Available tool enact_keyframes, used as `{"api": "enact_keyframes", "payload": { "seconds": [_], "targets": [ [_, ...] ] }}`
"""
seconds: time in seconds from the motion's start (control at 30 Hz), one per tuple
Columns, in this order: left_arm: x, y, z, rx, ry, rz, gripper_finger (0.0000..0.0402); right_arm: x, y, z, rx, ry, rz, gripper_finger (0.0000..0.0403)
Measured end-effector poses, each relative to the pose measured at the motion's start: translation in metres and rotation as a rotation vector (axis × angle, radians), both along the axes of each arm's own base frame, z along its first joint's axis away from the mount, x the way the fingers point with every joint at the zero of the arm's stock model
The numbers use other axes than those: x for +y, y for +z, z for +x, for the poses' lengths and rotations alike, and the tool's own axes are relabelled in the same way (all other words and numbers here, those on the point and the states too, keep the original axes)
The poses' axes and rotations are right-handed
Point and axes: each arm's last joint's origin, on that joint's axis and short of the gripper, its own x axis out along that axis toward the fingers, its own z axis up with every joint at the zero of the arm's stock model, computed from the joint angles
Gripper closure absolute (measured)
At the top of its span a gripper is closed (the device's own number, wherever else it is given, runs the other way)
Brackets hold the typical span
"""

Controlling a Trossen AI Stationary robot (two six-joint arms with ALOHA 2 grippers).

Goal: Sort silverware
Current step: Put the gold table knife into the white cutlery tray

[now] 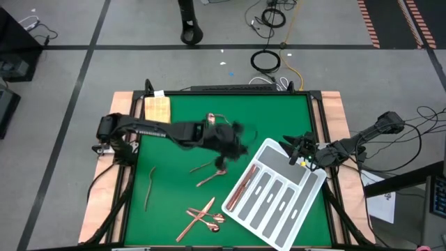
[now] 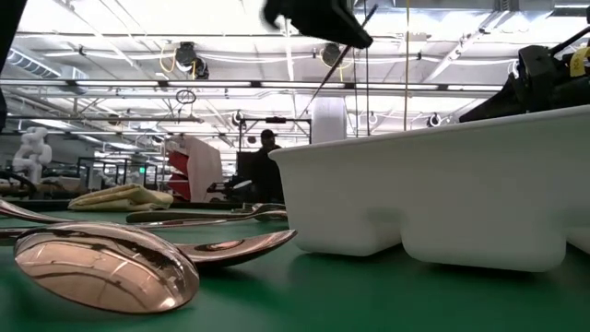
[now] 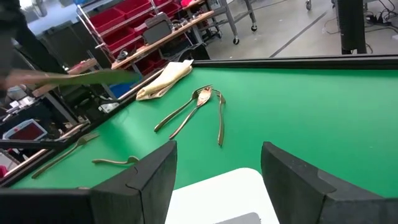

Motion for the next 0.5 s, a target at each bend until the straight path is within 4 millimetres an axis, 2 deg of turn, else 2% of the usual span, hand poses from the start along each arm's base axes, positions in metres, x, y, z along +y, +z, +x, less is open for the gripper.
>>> {"api": "enact_keyframes", "payload": {
  "seconds": [0.1,0.23,0.33,0.5],
  "targets": [
    [-0.018,-0.009,0.002,0.009,-0.276,0.283,0.0344,0.000,0.000,0.000,0.002,0.000,-0.001,0.0184],
    [-0.039,-0.023,0.004,0.023,-0.538,0.544,0.0344,0.000,0.000,0.000,0.001,0.000,0.001,0.0184],
    [-0.056,-0.034,0.002,0.055,-0.676,0.631,0.0344,0.000,0.000,0.000,-0.009,-0.004,0.019,0.0184],
    [-0.077,-0.062,0.001,0.145,-0.844,0.648,0.0344,0.000,-0.001,0.000,-0.016,-0.007,0.035,0.0184]
  ]
}}
